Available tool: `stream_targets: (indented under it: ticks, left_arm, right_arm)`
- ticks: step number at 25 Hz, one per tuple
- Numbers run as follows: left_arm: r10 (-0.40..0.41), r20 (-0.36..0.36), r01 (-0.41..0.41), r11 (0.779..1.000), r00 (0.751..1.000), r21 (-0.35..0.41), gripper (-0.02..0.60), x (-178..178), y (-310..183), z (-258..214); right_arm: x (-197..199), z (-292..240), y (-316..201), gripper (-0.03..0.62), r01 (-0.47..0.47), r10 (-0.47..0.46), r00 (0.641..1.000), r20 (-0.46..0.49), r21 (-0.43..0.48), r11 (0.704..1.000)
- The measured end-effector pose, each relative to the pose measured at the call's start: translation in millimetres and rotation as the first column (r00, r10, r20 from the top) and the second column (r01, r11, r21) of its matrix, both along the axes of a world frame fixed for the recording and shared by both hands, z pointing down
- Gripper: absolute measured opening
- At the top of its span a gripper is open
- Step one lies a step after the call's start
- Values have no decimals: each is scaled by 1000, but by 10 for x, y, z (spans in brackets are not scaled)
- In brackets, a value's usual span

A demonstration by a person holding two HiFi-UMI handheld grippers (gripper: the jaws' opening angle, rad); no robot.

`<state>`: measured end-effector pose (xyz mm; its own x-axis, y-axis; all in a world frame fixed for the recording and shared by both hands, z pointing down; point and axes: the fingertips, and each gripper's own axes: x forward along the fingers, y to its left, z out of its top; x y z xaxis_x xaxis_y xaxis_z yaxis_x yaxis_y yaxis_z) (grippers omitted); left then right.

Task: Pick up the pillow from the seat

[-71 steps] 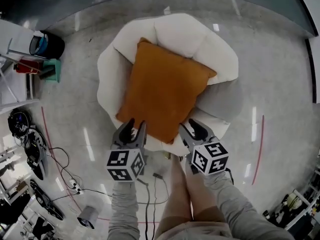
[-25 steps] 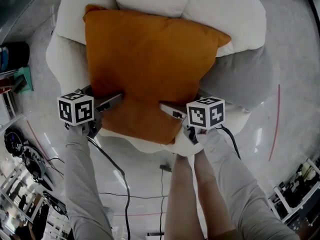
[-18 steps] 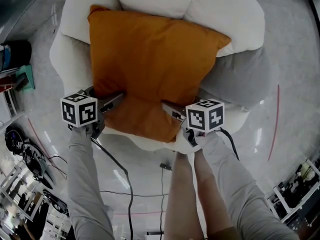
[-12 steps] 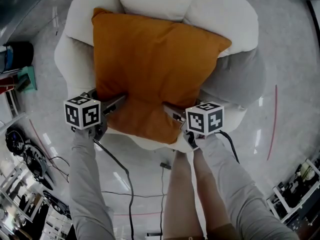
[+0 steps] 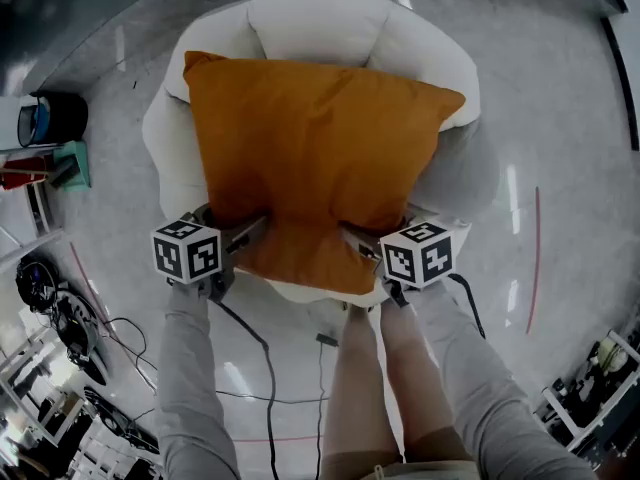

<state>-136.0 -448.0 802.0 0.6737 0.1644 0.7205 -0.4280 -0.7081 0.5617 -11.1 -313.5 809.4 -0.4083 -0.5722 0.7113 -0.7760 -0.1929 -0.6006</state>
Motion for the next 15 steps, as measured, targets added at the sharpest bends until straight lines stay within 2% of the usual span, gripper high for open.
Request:
stream_targets:
  ticks: [15]
  left_arm:
    - [-150,-64,152,988,987,29,351,-205,557,-1405]
  right_arm:
    - [-3,-1441,346,310,160,-158,986,-59,25,987]
